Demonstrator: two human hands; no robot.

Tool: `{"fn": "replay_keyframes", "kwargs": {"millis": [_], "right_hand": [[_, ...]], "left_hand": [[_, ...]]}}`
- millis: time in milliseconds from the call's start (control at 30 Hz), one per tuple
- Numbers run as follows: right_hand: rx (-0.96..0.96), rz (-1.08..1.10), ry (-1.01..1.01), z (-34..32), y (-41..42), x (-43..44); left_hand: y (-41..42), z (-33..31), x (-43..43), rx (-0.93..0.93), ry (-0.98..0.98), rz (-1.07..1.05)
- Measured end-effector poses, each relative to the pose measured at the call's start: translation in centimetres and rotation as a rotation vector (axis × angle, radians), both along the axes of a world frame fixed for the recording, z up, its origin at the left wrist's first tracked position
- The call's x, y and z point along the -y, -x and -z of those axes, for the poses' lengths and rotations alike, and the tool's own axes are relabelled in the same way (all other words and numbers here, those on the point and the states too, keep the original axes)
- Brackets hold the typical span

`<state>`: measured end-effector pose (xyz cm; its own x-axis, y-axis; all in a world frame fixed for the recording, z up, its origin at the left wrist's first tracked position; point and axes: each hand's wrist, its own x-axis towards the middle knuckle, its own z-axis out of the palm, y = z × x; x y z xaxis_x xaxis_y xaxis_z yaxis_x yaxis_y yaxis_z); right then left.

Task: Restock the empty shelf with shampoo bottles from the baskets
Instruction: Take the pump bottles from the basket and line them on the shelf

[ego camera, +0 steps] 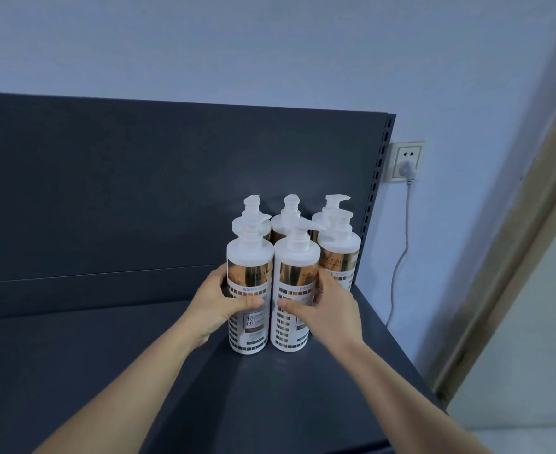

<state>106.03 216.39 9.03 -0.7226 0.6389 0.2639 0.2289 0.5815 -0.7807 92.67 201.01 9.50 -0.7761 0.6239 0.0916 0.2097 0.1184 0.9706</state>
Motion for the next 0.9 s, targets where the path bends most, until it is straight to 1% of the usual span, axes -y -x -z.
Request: {"fn": "replay_keyframes", "kwargs": {"millis": [67,133,200,400,467,567,633,900], "right_hand": [[0.091,0.056,-0.15,-0.2,-0.2,0.2],[0.136,0.069,-0.191,-0.1,-0.1,0.3],[0.149,0.07,-0.188,0.1,0.3,0.3],[0.111,0.141,-0.187,1.0,1.5,0.5],[0.145,0.152,-0.217,0.8,1.7,0.4],[0.248,0.166,-0.303,0.2,1.8,0.3],[0.274,0.169,-0.32,-0.1,1.9,0.2],[0.236,0.207,-0.29,0.3,2.1,0.2]], "left_hand": [[-0.2,0.4,0.2,-0.133,0.11,-0.018],[-0.7,0.9,0.2,-0.226,0.18,-0.096],[-1.0,1.1,0.1,-0.261,0.191,-0.159],[-0.7,1.2,-0.7,-0.266,0.172,-0.186],[-0.6,1.2,-0.9,-0.271,0.172,-0.189],[-0.5,1.3,-0.8,-0.277,0.169,-0.182],[-0.4,1.4,-0.8,-0.273,0.165,-0.176],[-0.5,1.7,-1.0,-0.31,0.154,-0.164]]}}
